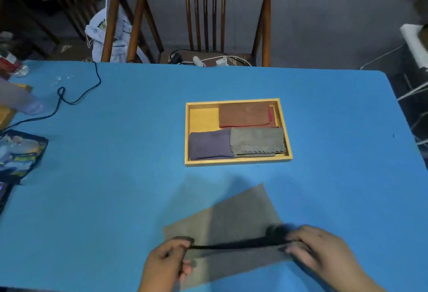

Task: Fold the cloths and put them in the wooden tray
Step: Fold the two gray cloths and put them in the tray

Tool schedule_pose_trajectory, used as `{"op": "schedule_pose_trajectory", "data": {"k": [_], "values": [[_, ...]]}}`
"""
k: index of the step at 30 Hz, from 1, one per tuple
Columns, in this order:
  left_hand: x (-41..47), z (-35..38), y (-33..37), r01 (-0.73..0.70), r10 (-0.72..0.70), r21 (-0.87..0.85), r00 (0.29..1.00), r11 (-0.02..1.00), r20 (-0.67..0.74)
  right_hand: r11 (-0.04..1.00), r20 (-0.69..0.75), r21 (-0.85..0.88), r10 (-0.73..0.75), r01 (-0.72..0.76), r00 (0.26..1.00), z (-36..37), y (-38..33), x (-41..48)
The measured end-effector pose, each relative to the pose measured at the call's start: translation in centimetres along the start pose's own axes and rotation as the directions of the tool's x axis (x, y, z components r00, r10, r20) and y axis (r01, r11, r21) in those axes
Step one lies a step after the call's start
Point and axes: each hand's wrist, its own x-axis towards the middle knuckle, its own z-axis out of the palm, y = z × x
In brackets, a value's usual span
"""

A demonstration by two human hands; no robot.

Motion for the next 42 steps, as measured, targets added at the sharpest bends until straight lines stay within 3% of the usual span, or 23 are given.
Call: {"op": "schedule_pose_trajectory", "data": {"k": [3,6,8,12,16,21,24,30,34,39,42], "values": [[2.7,-1.7,1.6,0.275,-0.27,-0.026,0.956,0.961,0.112,0.983,0.09,0.129,0.116,-0.127,0.989,1.0,0.9,5.3],[3.5,-3.0,1.9,0.367,-0.356,0.001,0.9,0.93,0.252,0.979,0.105,0.097,0.168,-0.179,0.98,2.6,0.9,8.7],[4.0,-3.6,1.6,0.315,-0.323,0.073,0.912,0.946,0.254,0.972,0.078,0.062,0.223,-0.228,0.972,3.6,1.3,9.8],[5.1,-3.3,0.0,0.104,-0.11,0.284,0.994,0.953,0.006,0.953,0.089,0.023,0.298,-0.301,0.951,4.8,1.7,10.7],[5.8,-3.2,-1.0,-0.037,0.155,0.524,0.971,0.851,-0.183,0.956,0.078,-0.011,0.294,-0.294,0.953,5.2,1.7,11.3],[6.0,-2.6,-2.2,-0.035,0.207,0.496,0.932,0.867,-0.297,0.951,0.029,-0.011,0.309,-0.309,0.95,5.5,1.9,11.6],[6.0,-2.2,-2.6,0.0,0.204,0.47,0.901,0.882,-0.382,0.948,0.072,-0.012,0.317,-0.317,0.946,5.2,1.8,12.0],[6.5,-1.0,-2.1,-0.009,0.176,0.429,0.92,0.903,-0.351,0.958,0.173,0.009,0.281,-0.287,0.944,4.2,1.4,13.3],[7.3,-1.2,-1.2,-0.1,0.21,0.351,0.933,0.931,-0.293,0.928,0.243,0.159,0.295,-0.338,0.924,3.3,2.4,13.2],[10.0,-0.7,1.7,-0.362,0.398,0.236,0.909,0.902,-0.127,0.871,0.061,0.284,0.402,-0.402,0.914,2.4,3.9,13.2],[11.6,-0.4,3.2,-0.345,0.369,0.169,0.919,0.923,-0.141,0.864,-0.011,0.246,0.455,-0.439,0.89,2.5,4.1,12.5]]}}
